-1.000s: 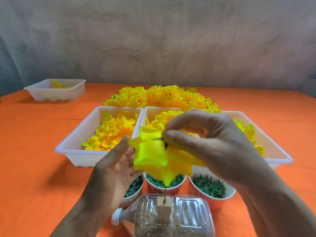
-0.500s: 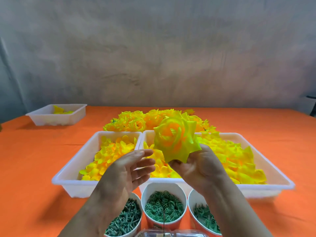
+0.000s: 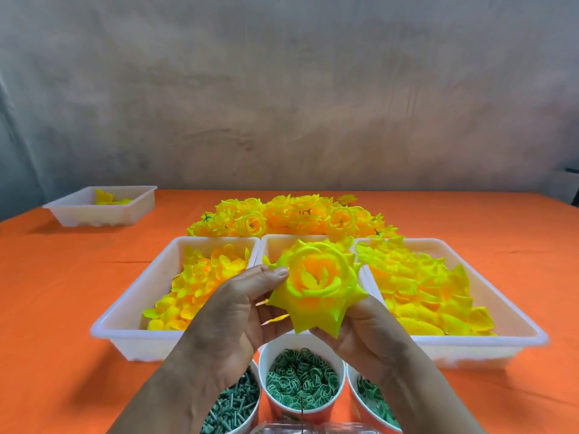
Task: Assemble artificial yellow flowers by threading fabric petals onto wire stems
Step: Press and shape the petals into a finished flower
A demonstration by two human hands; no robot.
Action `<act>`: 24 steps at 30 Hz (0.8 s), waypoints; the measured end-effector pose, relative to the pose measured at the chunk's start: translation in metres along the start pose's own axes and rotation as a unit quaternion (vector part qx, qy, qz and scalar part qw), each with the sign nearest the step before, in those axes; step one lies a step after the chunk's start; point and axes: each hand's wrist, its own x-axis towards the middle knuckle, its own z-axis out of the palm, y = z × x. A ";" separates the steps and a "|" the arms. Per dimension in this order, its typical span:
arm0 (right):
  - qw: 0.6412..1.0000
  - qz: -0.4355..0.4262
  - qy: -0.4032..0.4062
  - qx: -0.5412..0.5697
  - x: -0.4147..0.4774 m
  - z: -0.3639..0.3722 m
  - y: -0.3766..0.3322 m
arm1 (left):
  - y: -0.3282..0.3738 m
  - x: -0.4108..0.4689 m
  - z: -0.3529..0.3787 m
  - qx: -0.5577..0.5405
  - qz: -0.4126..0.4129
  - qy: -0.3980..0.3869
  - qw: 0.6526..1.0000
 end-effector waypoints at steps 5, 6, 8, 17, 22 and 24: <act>0.986 -0.032 0.031 -0.163 -0.005 -0.006 -0.001 | -0.001 0.000 -0.006 0.029 -0.014 -0.011 0.999; 0.979 -0.038 0.041 -0.197 -0.006 -0.006 -0.002 | -0.002 0.000 -0.008 0.025 -0.018 -0.011 0.999; 0.966 -0.065 0.041 -0.247 -0.009 -0.006 -0.002 | -0.005 -0.001 -0.011 0.004 -0.030 -0.007 1.000; 0.939 -0.147 0.067 -0.304 -0.013 -0.013 0.007 | -0.015 -0.009 -0.009 -0.059 -0.050 -0.053 0.996; 0.911 -0.192 0.089 -0.355 -0.015 -0.016 0.011 | -0.013 -0.010 -0.005 -0.044 -0.029 -0.030 0.998; 0.898 -0.209 0.098 -0.375 -0.016 -0.017 0.012 | -0.013 -0.011 -0.003 -0.027 -0.025 -0.030 0.999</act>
